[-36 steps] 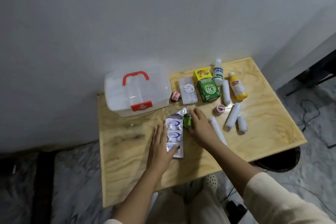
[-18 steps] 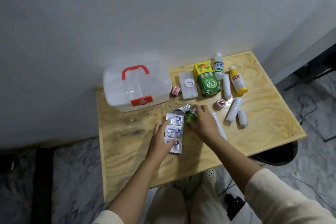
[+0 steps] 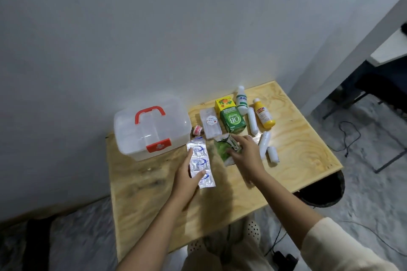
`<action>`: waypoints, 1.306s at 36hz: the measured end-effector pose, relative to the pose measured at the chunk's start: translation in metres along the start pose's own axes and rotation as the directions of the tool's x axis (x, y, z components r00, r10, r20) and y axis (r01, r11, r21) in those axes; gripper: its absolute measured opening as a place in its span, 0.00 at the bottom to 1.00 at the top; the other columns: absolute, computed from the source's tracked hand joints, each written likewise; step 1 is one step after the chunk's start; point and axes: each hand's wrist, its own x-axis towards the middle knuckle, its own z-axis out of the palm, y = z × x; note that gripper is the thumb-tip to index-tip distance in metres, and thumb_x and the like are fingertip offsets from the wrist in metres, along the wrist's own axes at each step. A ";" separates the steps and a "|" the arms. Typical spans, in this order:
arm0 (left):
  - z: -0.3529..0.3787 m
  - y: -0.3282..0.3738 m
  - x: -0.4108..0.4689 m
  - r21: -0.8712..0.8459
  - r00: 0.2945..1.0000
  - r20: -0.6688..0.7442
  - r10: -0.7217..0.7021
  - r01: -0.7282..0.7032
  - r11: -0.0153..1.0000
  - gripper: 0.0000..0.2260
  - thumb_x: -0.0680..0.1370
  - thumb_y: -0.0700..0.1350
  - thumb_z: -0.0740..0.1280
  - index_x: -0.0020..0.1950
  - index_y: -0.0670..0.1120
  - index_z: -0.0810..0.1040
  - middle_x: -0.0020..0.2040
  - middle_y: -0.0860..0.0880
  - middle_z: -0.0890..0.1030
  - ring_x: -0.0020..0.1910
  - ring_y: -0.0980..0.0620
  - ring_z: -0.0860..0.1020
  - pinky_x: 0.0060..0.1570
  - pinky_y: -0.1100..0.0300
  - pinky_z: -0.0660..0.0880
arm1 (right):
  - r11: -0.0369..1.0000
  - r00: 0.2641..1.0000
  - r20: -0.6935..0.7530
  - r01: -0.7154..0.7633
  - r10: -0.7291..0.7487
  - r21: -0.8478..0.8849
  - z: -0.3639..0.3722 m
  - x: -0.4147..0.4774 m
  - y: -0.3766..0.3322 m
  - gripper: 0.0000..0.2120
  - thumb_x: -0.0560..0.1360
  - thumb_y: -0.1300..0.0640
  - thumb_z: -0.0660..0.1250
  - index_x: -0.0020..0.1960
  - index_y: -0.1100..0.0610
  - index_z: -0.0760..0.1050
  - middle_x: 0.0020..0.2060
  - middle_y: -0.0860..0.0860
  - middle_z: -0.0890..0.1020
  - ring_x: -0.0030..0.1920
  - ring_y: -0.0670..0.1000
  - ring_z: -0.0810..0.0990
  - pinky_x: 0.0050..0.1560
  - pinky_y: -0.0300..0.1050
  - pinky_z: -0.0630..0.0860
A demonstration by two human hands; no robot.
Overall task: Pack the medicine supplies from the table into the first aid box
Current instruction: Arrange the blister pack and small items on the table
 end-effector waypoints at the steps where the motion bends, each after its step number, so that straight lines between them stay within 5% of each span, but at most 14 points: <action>1: 0.005 0.007 0.004 -0.001 1.000 -0.004 0.023 -0.023 1.000 0.34 0.75 0.32 0.69 0.77 0.48 0.60 0.72 0.46 0.71 0.67 0.47 0.74 0.63 0.46 0.74 | 1.000 1.000 -0.020 -0.001 0.001 0.009 -0.009 0.001 -0.001 0.22 0.71 0.64 0.69 0.65 0.59 0.72 0.56 0.58 0.76 0.58 0.55 0.74 0.53 0.37 0.65; 5: 0.033 0.040 0.023 0.038 0.992 0.033 0.122 -0.124 0.992 0.34 0.74 0.31 0.70 0.77 0.44 0.61 0.73 0.44 0.69 0.69 0.45 0.72 0.66 0.44 0.72 | 1.000 0.991 -0.130 -0.008 0.009 0.014 -0.054 0.007 0.004 0.21 0.71 0.65 0.70 0.63 0.60 0.74 0.56 0.59 0.77 0.57 0.57 0.75 0.51 0.35 0.64; 10: 0.085 0.088 0.042 0.070 0.966 0.153 0.211 -0.223 0.972 0.34 0.75 0.32 0.70 0.77 0.44 0.60 0.69 0.48 0.71 0.66 0.50 0.73 0.62 0.61 0.71 | 0.999 0.967 -0.252 -0.036 0.042 0.031 -0.120 0.009 0.023 0.22 0.70 0.65 0.70 0.63 0.59 0.74 0.52 0.59 0.78 0.54 0.57 0.76 0.49 0.35 0.64; 14: 0.138 0.122 0.055 0.094 0.936 0.264 0.231 -0.263 0.960 0.37 0.73 0.39 0.72 0.77 0.54 0.59 0.73 0.45 0.69 0.69 0.43 0.72 0.66 0.41 0.70 | 0.994 0.935 -0.340 -0.081 0.100 0.069 -0.172 0.008 0.051 0.21 0.70 0.64 0.70 0.62 0.59 0.74 0.52 0.59 0.78 0.53 0.57 0.77 0.52 0.37 0.66; 19: 0.223 0.161 0.066 0.101 0.885 0.383 0.266 -0.326 0.940 0.38 0.68 0.47 0.71 0.77 0.49 0.61 0.73 0.51 0.66 0.72 0.46 0.69 0.69 0.43 0.68 | 0.975 0.884 -0.419 -0.154 0.208 0.159 -0.234 0.007 0.101 0.21 0.70 0.66 0.70 0.62 0.60 0.74 0.52 0.58 0.79 0.53 0.55 0.78 0.50 0.35 0.66; 34: 0.471 0.145 0.114 0.311 0.759 0.650 0.019 -0.289 0.905 0.40 0.67 0.44 0.71 0.78 0.46 0.59 0.73 0.45 0.69 0.69 0.48 0.72 0.68 0.46 0.70 | 0.842 0.757 -0.374 -0.440 0.535 0.314 -0.331 0.026 0.308 0.20 0.72 0.65 0.67 0.64 0.58 0.73 0.58 0.58 0.78 0.61 0.56 0.75 0.60 0.42 0.69; 38: 0.512 0.109 0.138 0.372 0.737 0.674 -0.060 -0.267 0.889 0.38 0.66 0.43 0.70 0.76 0.46 0.61 0.73 0.45 0.69 0.70 0.47 0.70 0.70 0.47 0.67 | 0.787 0.725 -0.323 -0.499 0.608 0.363 -0.325 0.037 0.355 0.19 0.72 0.67 0.66 0.63 0.59 0.74 0.58 0.56 0.79 0.58 0.51 0.76 0.56 0.35 0.68; 44: 0.549 0.058 0.172 0.483 0.711 0.681 -0.174 -0.258 0.837 0.39 0.65 0.45 0.66 0.77 0.47 0.62 0.72 0.48 0.71 0.70 0.49 0.71 0.68 0.47 0.70 | 0.729 0.690 -0.268 -0.555 0.673 0.400 -0.308 0.057 0.407 0.19 0.72 0.68 0.65 0.62 0.58 0.75 0.52 0.57 0.81 0.49 0.60 0.81 0.47 0.41 0.74; 47: 0.562 0.046 0.179 0.517 0.724 0.656 -0.213 -0.225 0.826 0.37 0.66 0.44 0.64 0.77 0.46 0.62 0.68 0.47 0.75 0.65 0.48 0.75 0.65 0.48 0.73 | 0.694 0.676 -0.230 -0.571 0.701 0.439 -0.300 0.065 0.426 0.19 0.72 0.70 0.65 0.62 0.61 0.75 0.47 0.53 0.80 0.44 0.54 0.80 0.42 0.32 0.73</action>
